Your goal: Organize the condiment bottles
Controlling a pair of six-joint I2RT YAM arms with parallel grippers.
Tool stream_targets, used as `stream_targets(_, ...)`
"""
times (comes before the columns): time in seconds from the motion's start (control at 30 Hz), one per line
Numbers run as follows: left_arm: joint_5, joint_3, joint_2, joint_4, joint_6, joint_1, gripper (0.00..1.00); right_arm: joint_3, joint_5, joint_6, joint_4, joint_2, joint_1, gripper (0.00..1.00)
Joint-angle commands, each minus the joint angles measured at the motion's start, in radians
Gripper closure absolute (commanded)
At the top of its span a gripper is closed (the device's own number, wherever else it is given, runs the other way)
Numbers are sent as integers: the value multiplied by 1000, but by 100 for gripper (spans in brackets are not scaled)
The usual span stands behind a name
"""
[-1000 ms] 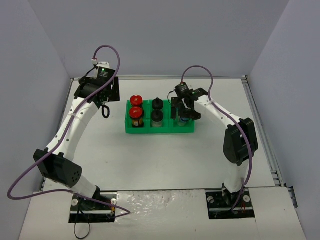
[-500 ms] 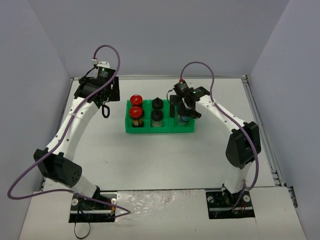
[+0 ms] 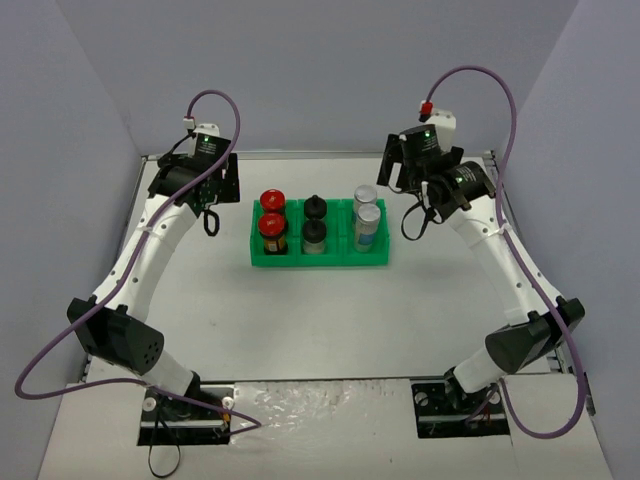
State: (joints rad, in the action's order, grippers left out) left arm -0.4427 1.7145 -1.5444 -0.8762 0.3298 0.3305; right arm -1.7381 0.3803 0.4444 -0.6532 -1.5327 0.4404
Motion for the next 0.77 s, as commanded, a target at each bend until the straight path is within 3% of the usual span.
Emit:
stream_targets(0.0,-7,9,65,16,-1,-5,9,94,-25,-30,103,-5,-155,0)
stream_targets(0.73,-12,-22,105,10,-9,-5,9,238,-143,-53,263,93,-207,0)
